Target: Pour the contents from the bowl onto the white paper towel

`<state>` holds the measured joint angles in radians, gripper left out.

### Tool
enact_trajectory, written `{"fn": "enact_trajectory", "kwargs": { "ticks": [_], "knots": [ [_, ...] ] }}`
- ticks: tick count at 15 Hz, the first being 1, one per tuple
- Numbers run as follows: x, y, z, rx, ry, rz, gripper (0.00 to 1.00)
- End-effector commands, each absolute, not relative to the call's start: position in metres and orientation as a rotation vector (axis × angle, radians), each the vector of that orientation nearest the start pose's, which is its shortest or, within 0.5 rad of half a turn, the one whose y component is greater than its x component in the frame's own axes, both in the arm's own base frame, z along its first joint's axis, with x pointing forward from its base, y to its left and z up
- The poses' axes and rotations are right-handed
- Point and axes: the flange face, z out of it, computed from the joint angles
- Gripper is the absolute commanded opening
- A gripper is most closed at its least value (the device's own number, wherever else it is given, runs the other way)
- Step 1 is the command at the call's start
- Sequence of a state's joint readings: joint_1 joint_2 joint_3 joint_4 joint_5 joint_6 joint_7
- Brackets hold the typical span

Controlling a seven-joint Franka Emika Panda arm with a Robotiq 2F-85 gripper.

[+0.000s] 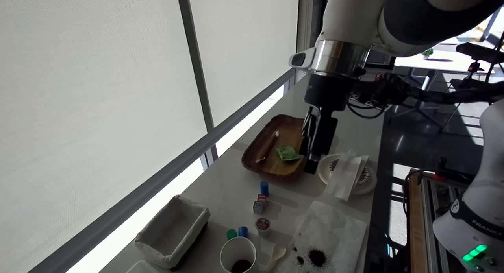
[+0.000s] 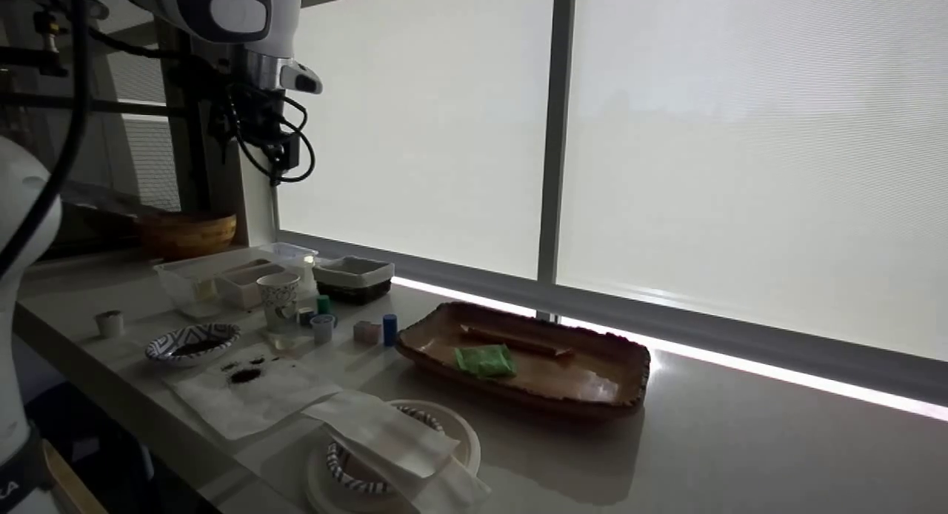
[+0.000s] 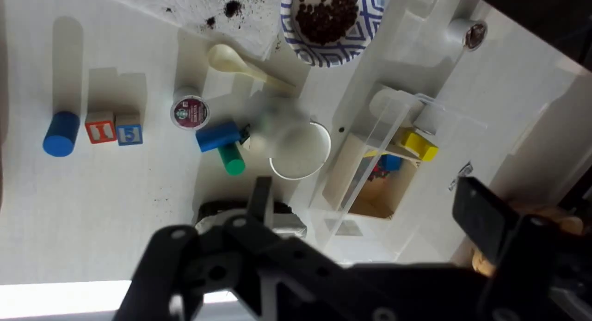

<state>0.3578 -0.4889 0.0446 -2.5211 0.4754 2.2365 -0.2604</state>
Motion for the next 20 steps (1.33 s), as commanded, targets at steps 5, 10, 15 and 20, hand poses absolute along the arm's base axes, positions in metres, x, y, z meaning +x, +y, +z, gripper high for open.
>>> {"fn": "enact_trajectory", "kwargs": {
  "ticks": [5,10,15,20],
  "knots": [
    [0.382,0.217,0.405,-2.695,-0.537,-0.168,1.00],
    [0.385,0.214,0.415,-2.690,-0.528,-0.200,1.00],
    [0.402,0.233,0.373,-2.577,-0.662,-0.031,1.00],
    [0.395,0.261,0.317,-2.633,-0.714,0.108,1.00]
  ]
}}
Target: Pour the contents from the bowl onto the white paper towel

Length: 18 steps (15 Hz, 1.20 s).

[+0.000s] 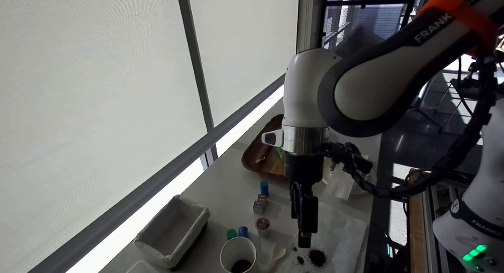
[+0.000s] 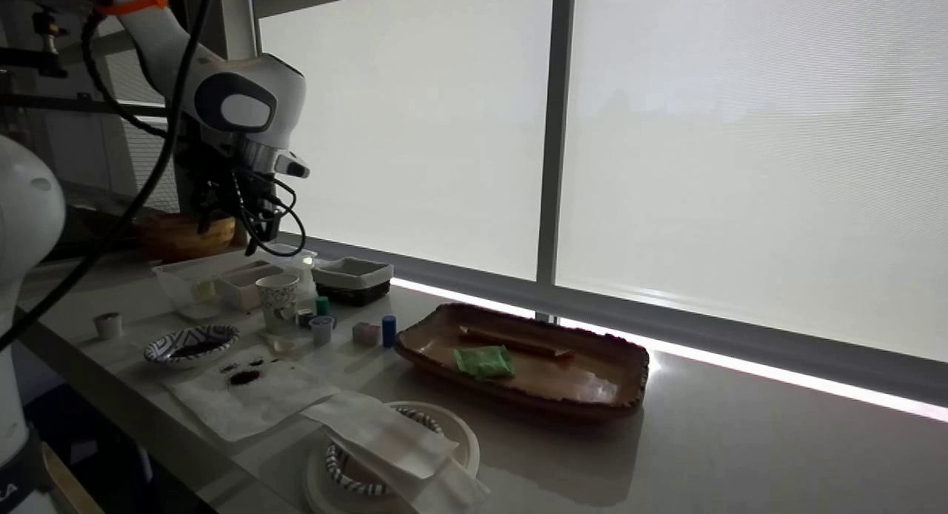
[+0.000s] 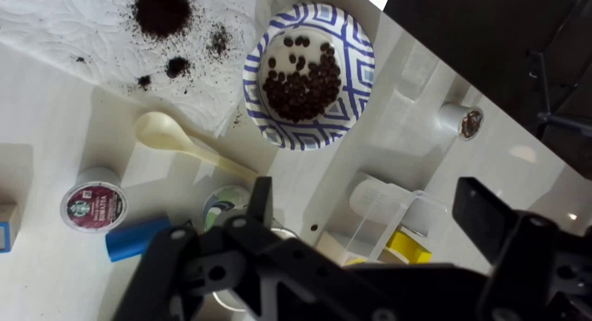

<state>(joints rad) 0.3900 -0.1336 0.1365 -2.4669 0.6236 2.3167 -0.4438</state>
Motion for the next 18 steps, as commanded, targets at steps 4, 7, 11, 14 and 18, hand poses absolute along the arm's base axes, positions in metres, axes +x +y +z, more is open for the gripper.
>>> {"fn": "enact_trajectory", "kwargs": {
  "ticks": [4,7,11,14,18],
  "knots": [
    [0.391,0.286,0.280,-2.700,-0.648,-0.029,1.00],
    [0.387,0.309,0.266,-2.721,-0.664,-0.162,1.00],
    [0.389,0.302,0.270,-2.712,-0.673,-0.128,1.00],
    [0.393,0.298,0.272,-2.714,-0.660,-0.138,1.00],
    [0.373,0.299,0.259,-2.778,-0.815,-0.138,1.00]
  ]
}}
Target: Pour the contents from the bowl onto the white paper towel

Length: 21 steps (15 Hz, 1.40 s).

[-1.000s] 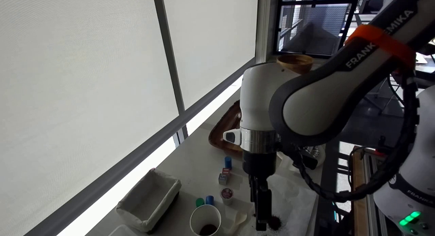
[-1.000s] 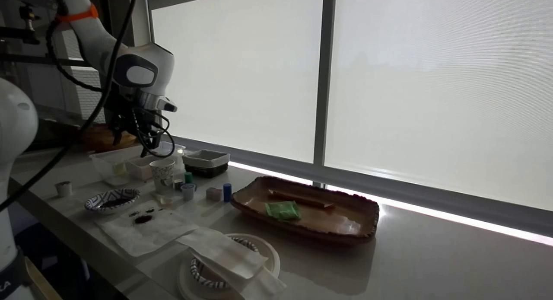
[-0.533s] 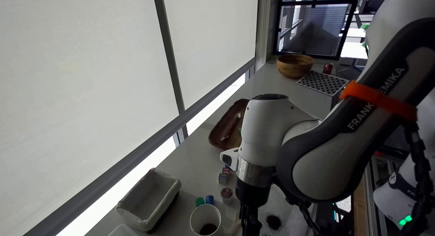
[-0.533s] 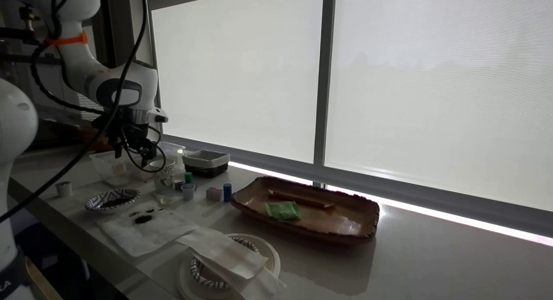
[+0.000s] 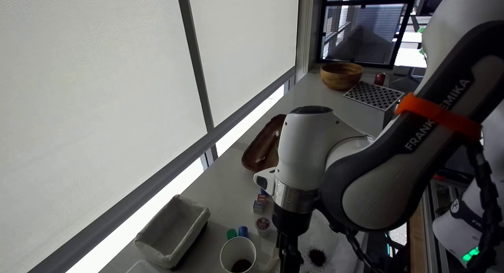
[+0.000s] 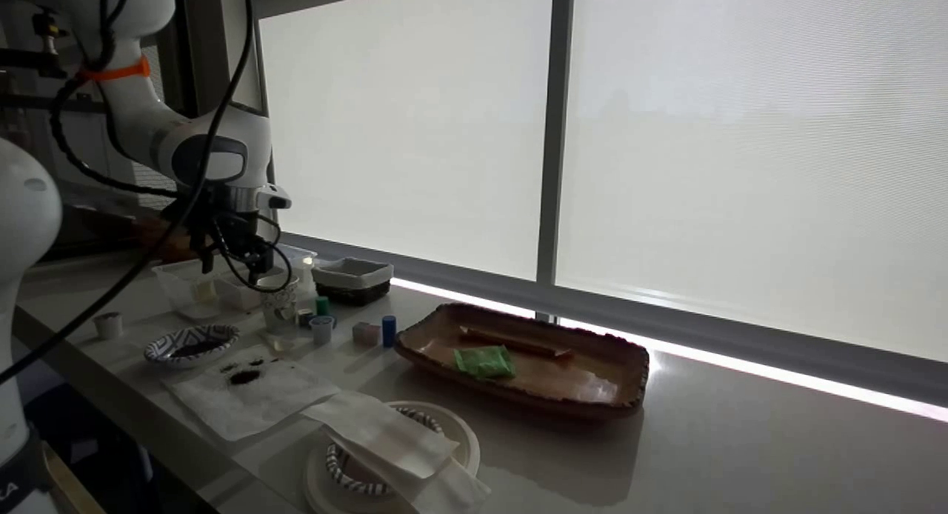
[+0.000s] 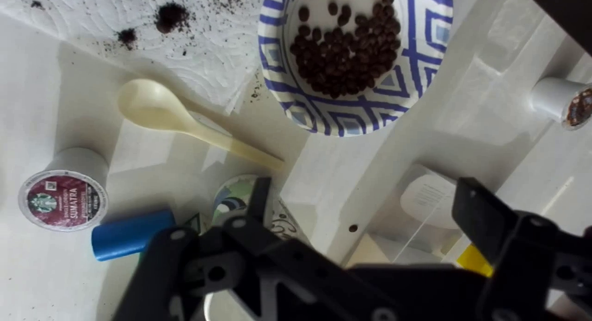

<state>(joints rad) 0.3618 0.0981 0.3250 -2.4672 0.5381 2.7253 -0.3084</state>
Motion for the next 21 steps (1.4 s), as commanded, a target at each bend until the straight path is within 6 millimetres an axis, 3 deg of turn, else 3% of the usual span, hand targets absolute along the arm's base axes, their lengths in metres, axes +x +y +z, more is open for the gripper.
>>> {"fn": "enact_trajectory", "kwargs": {
  "ticks": [1,5,9,15,21],
  "knots": [
    [0.366,0.301,0.256,-2.789,-0.854,-0.147,1.00],
    [0.328,0.313,0.238,-2.792,-0.892,-0.175,1.00],
    [0.300,0.315,0.217,-2.813,-0.812,-0.144,1.00],
    [0.316,0.304,0.198,-2.823,-0.703,-0.209,1.00],
    [0.327,0.293,0.184,-2.837,-0.622,-0.154,1.00]
  ]
}}
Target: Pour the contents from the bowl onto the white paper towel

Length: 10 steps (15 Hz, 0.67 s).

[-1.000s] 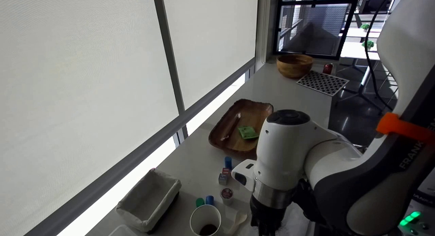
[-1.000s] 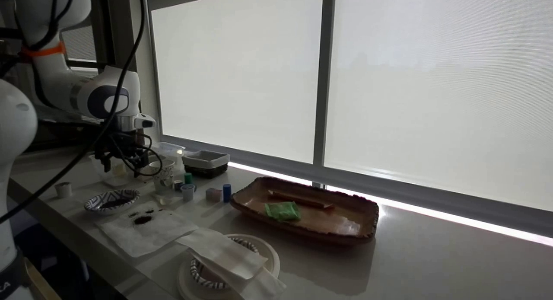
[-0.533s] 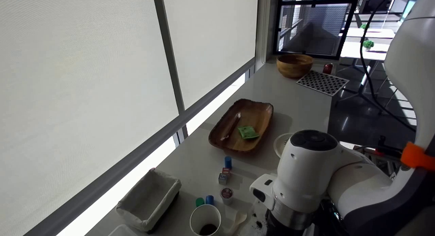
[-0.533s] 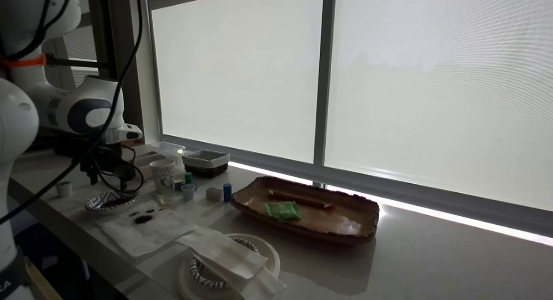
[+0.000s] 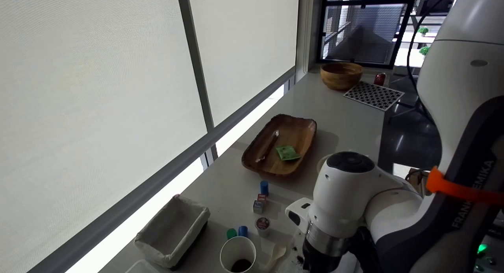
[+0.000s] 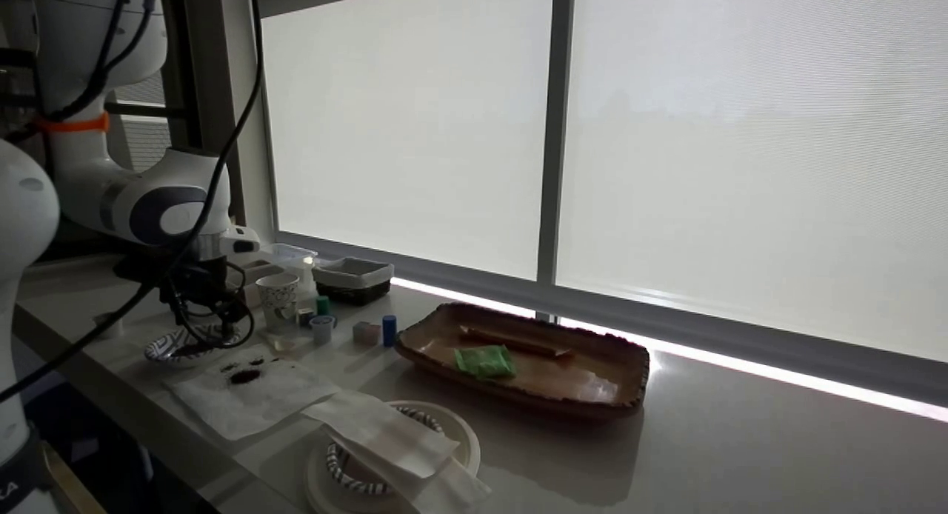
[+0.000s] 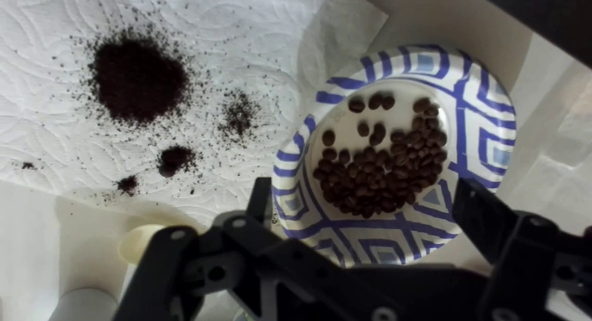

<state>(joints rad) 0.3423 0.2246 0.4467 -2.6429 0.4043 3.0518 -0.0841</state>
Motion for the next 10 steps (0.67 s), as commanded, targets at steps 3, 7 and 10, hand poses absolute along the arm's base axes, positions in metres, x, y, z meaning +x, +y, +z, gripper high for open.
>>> {"fn": "enact_trajectory", "kwargs": {
  "ticks": [3,7,10],
  "knots": [
    [0.334,0.288,0.175,-2.842,-0.606,-0.128,1.00],
    [0.341,0.282,0.164,-2.846,-0.582,-0.108,0.96],
    [0.348,0.279,0.158,-2.841,-0.588,-0.096,0.76]
  ]
}}
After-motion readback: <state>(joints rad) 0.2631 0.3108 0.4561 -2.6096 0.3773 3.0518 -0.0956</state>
